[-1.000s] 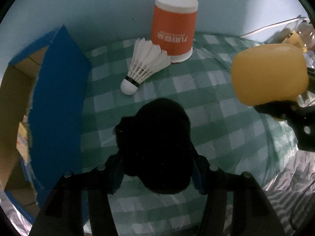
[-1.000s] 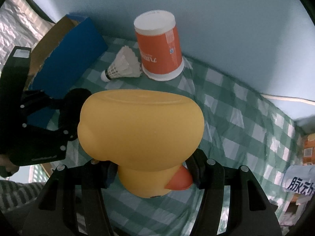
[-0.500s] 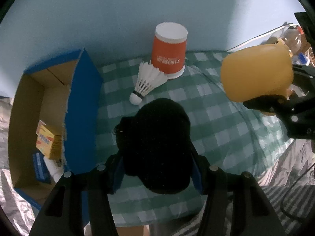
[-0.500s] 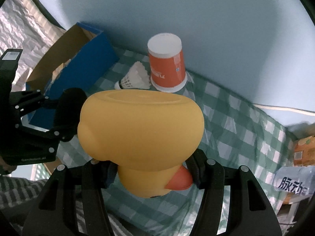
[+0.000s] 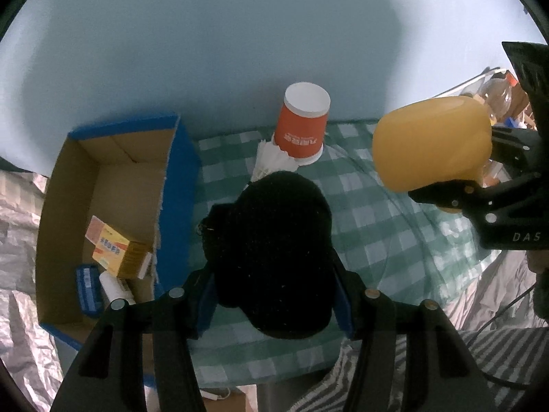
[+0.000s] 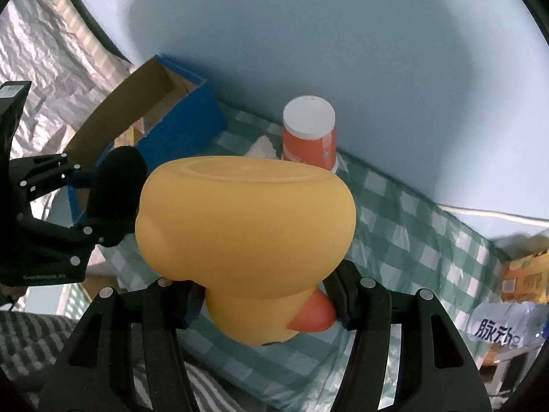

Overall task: Organize objects
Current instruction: 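Carry the black cloth and yellow duck over the cardboard box with both tools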

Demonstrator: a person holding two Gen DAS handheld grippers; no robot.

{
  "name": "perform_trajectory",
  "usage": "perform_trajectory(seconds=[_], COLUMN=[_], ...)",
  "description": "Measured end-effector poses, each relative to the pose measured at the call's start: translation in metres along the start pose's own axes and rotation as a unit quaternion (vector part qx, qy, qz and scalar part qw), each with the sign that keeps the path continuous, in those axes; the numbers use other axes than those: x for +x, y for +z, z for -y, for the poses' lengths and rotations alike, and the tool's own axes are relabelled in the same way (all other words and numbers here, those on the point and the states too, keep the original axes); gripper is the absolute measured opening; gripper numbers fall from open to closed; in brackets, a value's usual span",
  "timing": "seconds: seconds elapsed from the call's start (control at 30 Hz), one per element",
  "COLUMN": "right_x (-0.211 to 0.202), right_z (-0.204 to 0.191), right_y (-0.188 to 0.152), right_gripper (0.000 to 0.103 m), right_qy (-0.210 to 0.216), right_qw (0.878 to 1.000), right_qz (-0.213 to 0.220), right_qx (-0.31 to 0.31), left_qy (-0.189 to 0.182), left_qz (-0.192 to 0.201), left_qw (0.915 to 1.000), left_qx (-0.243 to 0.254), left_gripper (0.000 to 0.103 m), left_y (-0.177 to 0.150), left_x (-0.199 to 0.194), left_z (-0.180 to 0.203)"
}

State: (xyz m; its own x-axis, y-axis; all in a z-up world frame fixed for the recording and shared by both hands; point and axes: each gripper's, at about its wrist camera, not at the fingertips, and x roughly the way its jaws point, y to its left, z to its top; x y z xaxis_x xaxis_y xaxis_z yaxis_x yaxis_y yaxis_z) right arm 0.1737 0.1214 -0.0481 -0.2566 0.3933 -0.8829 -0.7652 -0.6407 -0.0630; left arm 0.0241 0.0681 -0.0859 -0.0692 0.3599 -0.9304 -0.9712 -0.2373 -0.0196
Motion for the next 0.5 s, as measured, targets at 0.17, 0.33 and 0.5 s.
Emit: perform_trajectory(seconds=[0.17,0.33,0.5], right_x=[-0.006,-0.011,-0.014], right_z=[-0.008,-0.017,-0.028], right_y=[0.007,0.017,0.027], right_gripper=[0.06,0.06,0.06], right_qy=[0.003,0.009,0.014], right_qw=[1.0,0.999,0.999], right_qz=[0.006,0.012,0.019], right_qx=[-0.014,-0.028,-0.046], left_qy=[-0.001,-0.001,-0.009], left_qz=[0.007,0.016,0.023], left_qw=[1.0,0.9998,0.9996], left_qx=[-0.003,-0.008,0.016], left_gripper=[0.058,0.058,0.058], left_y=[0.0,0.0,0.001], left_x=[-0.011,-0.023,-0.034], left_z=[-0.007,-0.017,-0.03])
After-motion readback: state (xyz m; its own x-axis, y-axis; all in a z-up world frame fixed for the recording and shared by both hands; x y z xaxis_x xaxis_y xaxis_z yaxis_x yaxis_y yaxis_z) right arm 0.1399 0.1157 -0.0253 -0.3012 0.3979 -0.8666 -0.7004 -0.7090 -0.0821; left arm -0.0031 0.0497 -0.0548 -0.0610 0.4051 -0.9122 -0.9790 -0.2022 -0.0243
